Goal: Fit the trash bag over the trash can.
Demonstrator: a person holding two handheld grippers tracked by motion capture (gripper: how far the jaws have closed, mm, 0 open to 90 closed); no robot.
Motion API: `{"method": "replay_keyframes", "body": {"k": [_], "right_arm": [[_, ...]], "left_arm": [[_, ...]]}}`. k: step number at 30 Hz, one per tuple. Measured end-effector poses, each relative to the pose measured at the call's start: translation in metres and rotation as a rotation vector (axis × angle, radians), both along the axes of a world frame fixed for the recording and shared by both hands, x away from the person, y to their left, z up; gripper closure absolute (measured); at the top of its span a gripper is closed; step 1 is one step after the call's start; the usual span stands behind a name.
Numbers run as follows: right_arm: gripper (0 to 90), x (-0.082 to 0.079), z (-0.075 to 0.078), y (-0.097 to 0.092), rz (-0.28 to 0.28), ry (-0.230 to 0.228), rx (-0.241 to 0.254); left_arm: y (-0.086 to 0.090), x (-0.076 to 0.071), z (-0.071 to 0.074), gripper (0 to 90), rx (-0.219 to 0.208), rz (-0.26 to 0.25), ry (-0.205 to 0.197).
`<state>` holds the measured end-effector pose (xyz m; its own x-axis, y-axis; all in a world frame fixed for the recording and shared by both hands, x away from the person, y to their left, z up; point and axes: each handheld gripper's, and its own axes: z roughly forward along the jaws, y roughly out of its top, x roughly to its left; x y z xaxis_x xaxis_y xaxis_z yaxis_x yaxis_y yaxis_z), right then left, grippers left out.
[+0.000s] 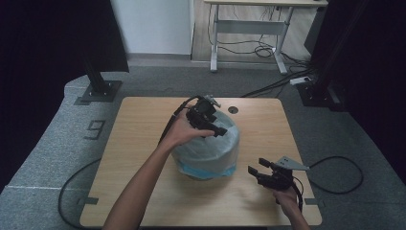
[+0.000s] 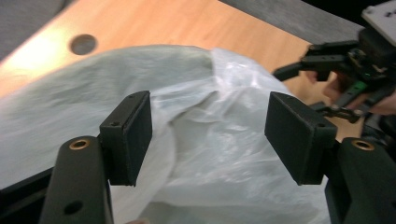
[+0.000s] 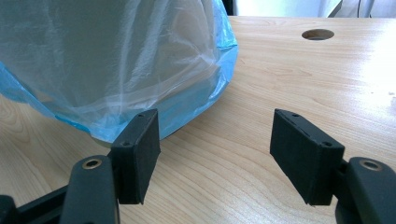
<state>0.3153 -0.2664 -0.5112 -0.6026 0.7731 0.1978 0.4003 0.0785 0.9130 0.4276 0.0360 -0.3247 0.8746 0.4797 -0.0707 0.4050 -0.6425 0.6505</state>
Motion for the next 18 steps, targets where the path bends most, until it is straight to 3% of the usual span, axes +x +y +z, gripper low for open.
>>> {"method": "replay_keyframes", "body": {"k": [5,12,18], "right_arm": [[32.6,0.001,0.000,-0.001,-0.002,0.002,0.001],[32.5,0.001,-0.001,0.002,0.006,0.007,-0.006],[32.5,0.001,-0.001,0.005,0.012,0.009,-0.010]], "left_arm": [[0.019,-0.004,0.009,33.0,-0.039,0.032,-0.021],[0.042,-0.015,0.006,33.3,-0.009,0.047,-0.008],[0.052,-0.006,-0.007,32.3,0.032,0.097,0.022]]}}
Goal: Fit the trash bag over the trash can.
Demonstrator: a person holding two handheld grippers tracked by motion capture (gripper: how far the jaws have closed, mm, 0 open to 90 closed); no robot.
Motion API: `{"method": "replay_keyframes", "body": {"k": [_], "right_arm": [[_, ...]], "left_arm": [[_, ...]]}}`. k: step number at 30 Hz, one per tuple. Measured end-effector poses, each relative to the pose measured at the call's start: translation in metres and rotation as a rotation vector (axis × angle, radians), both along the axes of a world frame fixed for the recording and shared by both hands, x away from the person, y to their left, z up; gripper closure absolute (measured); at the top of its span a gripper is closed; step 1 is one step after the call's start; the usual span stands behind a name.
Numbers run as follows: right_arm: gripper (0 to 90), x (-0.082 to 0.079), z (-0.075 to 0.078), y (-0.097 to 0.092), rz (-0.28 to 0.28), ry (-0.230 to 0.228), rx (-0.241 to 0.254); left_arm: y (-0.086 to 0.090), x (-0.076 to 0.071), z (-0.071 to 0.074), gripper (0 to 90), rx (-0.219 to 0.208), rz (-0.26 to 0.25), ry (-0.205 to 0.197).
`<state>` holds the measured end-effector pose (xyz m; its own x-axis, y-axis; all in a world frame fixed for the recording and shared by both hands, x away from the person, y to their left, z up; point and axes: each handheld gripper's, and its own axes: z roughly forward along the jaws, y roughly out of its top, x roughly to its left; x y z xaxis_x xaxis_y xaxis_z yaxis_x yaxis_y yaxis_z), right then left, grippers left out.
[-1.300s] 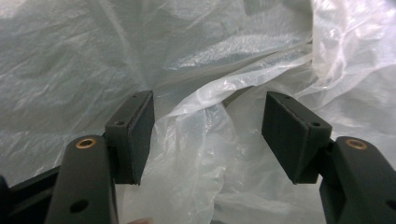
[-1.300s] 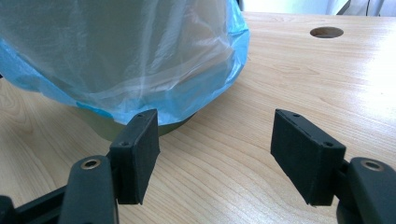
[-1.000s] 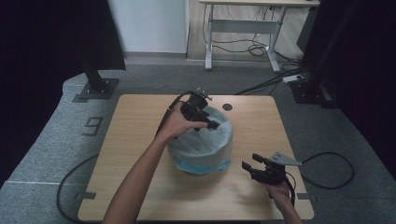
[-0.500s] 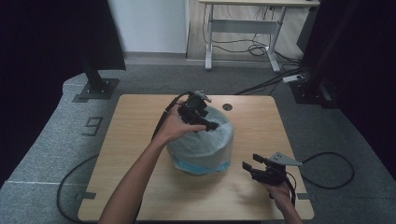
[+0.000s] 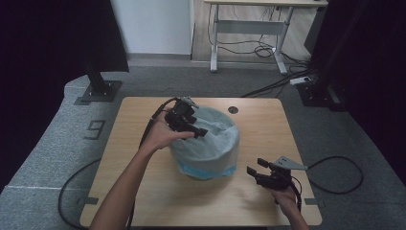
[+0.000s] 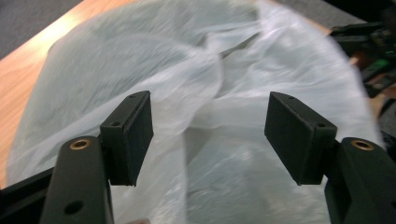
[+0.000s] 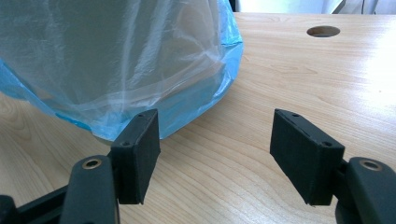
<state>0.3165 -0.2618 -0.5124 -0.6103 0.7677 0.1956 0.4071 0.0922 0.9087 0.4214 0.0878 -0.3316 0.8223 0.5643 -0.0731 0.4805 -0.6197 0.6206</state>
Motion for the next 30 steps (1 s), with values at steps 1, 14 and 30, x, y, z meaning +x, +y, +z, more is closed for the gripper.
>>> {"method": "replay_keyframes", "body": {"k": [1,14,30], "right_arm": [[32.5,0.000,0.000,0.000,0.003,0.000,-0.002],[32.5,-0.003,0.003,0.001,0.038,-0.002,0.005],[32.5,-0.003,0.004,-0.002,0.034,0.002,0.028]], "left_arm": [[0.000,0.002,-0.002,32.1,0.005,0.009,0.003],[-0.017,0.024,-0.029,32.3,0.125,0.023,0.109],[-0.002,0.019,-0.006,31.5,0.009,0.026,0.092]]}}
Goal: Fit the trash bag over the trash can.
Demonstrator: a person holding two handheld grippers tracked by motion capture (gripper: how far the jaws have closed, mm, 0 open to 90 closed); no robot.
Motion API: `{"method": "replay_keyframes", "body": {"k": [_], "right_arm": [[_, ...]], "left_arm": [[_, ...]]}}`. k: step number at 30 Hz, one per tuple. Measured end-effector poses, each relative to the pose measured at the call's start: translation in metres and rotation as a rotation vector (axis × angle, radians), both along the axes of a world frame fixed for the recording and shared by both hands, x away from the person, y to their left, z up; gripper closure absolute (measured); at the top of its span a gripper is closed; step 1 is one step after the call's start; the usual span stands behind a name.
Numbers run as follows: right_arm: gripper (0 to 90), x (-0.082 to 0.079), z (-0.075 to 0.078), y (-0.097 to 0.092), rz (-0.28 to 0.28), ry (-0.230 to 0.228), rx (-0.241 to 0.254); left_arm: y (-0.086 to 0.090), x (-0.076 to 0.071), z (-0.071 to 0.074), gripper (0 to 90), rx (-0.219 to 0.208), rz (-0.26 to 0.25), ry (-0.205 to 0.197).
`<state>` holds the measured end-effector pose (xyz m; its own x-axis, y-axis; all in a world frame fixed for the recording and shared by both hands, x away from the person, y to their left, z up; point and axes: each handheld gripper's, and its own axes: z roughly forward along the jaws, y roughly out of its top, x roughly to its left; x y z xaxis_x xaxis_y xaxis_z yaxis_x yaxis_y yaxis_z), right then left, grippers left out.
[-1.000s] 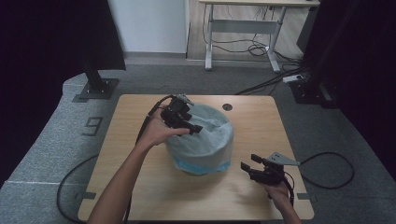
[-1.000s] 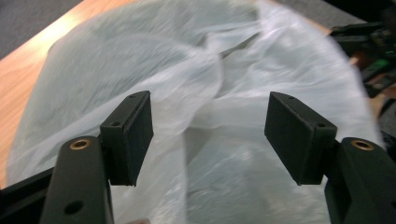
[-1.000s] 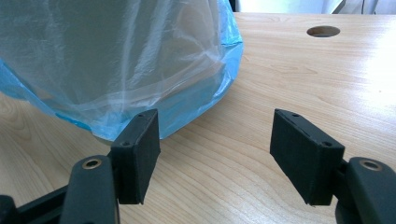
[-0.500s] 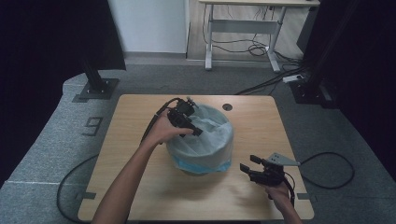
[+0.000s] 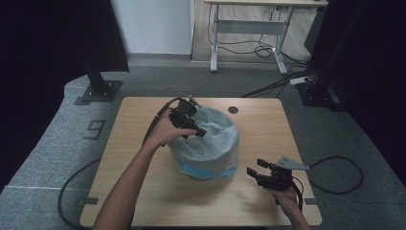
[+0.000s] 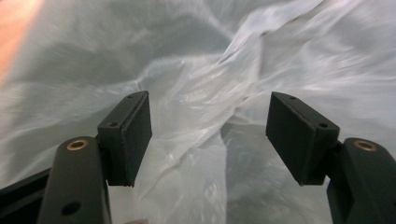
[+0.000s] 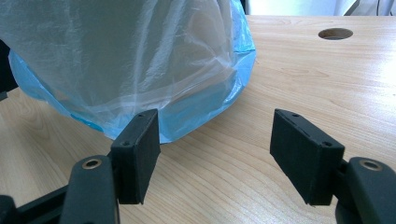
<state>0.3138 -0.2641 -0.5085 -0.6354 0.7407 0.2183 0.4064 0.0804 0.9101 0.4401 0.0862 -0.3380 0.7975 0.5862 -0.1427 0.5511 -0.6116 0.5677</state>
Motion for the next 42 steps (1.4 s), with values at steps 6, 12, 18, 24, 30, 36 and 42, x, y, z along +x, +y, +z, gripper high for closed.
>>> {"method": "replay_keyframes", "body": {"k": [6,12,18,24,30,36,42], "right_arm": [[33.4,0.001,0.000,0.001,0.001,-0.005,-0.003],[33.4,0.000,0.000,0.001,-0.002,-0.004,-0.004],[33.4,0.000,-0.001,-0.001,-0.005,0.003,-0.005],[33.4,0.000,-0.001,0.000,-0.002,0.003,-0.009],[33.4,0.000,-0.001,-0.002,-0.005,0.004,-0.007],[33.4,0.000,-0.001,-0.002,-0.005,0.002,-0.007],[33.4,-0.001,0.001,-0.004,-0.009,-0.001,-0.007]], "left_arm": [[0.000,-0.012,0.012,31.6,-0.056,-0.051,-0.015],[-0.023,-0.024,0.007,31.0,-0.029,-0.141,-0.016],[-0.045,-0.029,-0.002,31.2,0.018,-0.198,0.001],[-0.062,-0.027,-0.014,31.5,0.083,-0.215,0.033],[-0.072,-0.022,-0.024,31.8,0.140,-0.216,0.069],[-0.068,-0.023,-0.022,31.4,0.134,-0.210,0.067],[-0.043,-0.032,-0.004,30.7,0.017,-0.176,-0.009]]}}
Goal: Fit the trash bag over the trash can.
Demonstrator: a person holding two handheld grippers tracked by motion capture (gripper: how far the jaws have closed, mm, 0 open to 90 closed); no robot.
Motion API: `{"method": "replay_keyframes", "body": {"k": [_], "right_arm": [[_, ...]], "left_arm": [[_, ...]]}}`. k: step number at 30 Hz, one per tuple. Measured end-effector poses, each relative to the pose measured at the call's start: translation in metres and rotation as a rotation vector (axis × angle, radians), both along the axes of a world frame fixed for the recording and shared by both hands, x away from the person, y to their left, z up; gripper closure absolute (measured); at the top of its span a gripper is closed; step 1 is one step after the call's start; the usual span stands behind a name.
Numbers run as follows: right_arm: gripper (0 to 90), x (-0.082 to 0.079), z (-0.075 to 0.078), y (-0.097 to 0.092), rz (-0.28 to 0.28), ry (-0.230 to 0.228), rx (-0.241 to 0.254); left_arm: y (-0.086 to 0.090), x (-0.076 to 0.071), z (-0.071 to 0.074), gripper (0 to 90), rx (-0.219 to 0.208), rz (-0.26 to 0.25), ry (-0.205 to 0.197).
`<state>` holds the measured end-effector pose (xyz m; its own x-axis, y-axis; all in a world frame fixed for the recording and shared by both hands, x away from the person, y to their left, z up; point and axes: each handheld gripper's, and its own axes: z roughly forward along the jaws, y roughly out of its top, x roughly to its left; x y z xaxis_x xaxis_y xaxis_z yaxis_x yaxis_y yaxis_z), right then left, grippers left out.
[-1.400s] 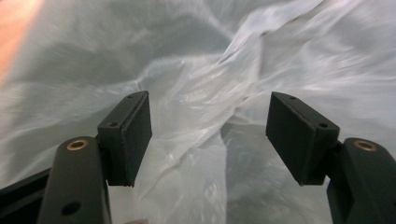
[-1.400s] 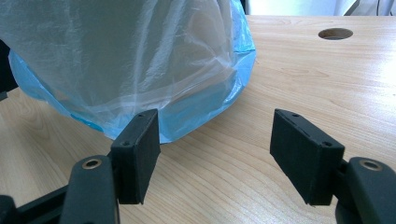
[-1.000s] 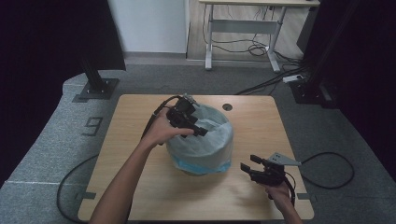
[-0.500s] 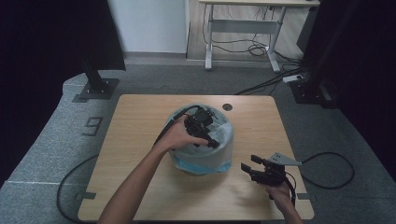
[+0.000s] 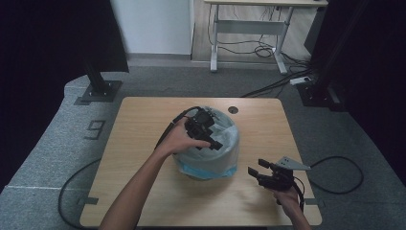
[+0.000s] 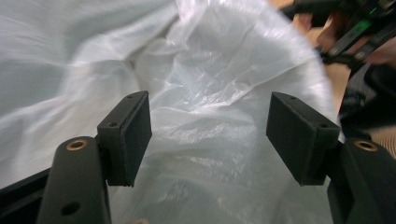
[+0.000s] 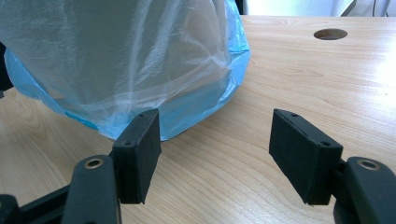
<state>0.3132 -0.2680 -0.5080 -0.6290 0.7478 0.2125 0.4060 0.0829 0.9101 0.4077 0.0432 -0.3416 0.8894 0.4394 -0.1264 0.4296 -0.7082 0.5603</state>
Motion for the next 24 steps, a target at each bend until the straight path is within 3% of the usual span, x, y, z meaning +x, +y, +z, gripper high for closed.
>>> {"method": "replay_keyframes", "body": {"k": [6,10,17,24], "right_arm": [[33.3,0.002,-0.002,0.000,-0.006,0.001,-0.018],[33.2,0.002,-0.003,0.001,-0.008,0.003,-0.022],[33.2,0.005,-0.003,0.002,-0.007,0.003,-0.028],[33.2,0.005,-0.004,0.001,-0.010,0.006,-0.032]], "left_arm": [[0.034,-0.013,0.012,29.1,-0.138,0.064,-0.079],[0.055,-0.022,0.018,30.1,-0.191,0.106,-0.133],[0.082,-0.042,0.024,30.0,-0.202,0.151,-0.204],[0.107,-0.059,0.021,29.9,-0.219,0.186,-0.240]]}}
